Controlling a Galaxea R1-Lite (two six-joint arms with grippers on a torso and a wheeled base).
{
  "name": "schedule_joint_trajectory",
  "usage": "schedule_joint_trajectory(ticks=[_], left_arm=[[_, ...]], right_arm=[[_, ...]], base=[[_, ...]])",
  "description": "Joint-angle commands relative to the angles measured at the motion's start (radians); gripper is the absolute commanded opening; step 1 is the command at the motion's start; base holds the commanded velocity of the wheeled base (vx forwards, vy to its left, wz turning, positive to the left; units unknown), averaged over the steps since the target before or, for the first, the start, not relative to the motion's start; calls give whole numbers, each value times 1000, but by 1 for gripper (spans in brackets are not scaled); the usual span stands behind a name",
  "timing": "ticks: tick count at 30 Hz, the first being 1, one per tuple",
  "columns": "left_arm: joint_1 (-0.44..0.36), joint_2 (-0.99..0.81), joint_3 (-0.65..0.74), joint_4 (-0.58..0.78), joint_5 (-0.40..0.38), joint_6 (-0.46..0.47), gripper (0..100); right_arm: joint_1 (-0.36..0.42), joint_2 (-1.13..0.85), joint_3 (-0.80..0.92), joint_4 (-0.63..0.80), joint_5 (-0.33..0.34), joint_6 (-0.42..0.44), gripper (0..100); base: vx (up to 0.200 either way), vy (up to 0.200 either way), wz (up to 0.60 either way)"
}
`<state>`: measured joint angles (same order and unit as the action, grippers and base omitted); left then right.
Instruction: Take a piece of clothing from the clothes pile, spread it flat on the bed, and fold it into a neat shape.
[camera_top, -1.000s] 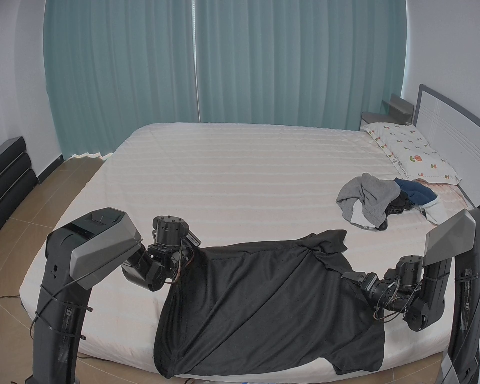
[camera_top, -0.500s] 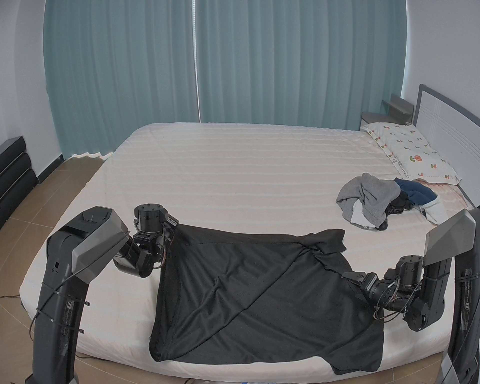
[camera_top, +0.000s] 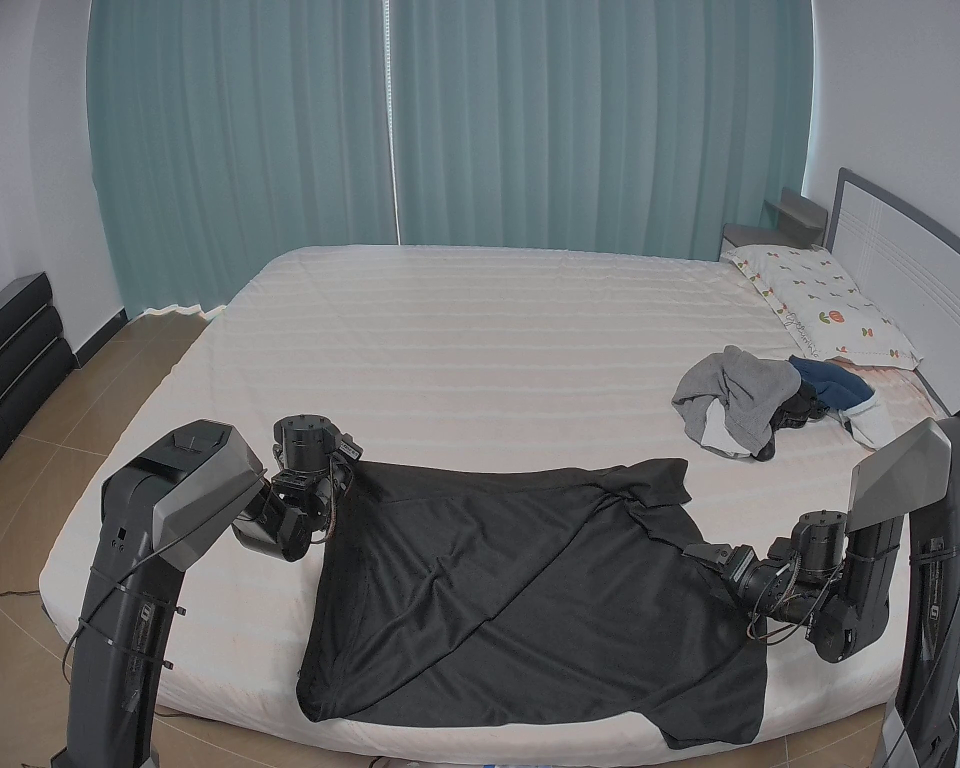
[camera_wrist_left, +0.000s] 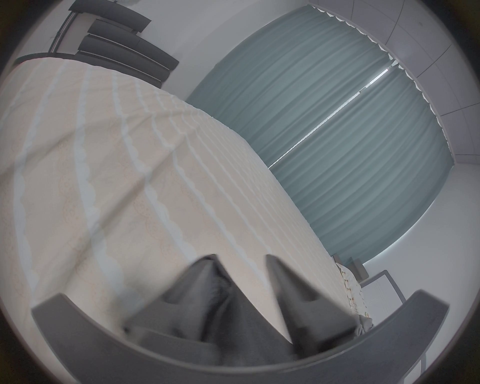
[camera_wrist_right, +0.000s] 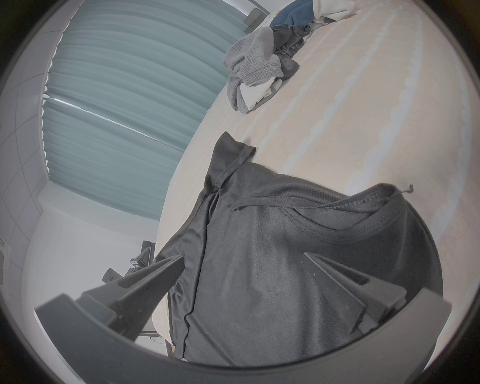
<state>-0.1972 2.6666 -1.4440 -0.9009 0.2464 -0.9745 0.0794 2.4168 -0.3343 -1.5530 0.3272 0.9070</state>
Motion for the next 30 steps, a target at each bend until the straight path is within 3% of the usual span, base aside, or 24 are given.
schedule_joint_trajectory(ticks=[1, 16, 20, 24, 28, 30], left_arm=[[1, 4, -1, 0, 1, 0, 100], [19, -66, 65, 85, -27, 3, 100], [41, -175, 220, 63, -225, -1, 100], [93, -178, 246, -29, -262, -1, 100], [105, -201, 313, -32, -300, 10, 100], [114, -248, 409, -32, -437, 42, 100]], right_arm=[[0, -1, 0, -16, 1, 0, 100], [0, -1, 4, -16, 0, 0, 100], [0, -1, 6, -16, 0, -2, 100], [0, -1, 8, -16, 0, -2, 100], [0, -1, 11, -16, 0, -2, 100], [0, -1, 11, -16, 0, -2, 100]], base=[[0, 0, 0], [0, 0, 0], [0, 0, 0], [0, 0, 0], [0, 0, 0], [0, 0, 0]])
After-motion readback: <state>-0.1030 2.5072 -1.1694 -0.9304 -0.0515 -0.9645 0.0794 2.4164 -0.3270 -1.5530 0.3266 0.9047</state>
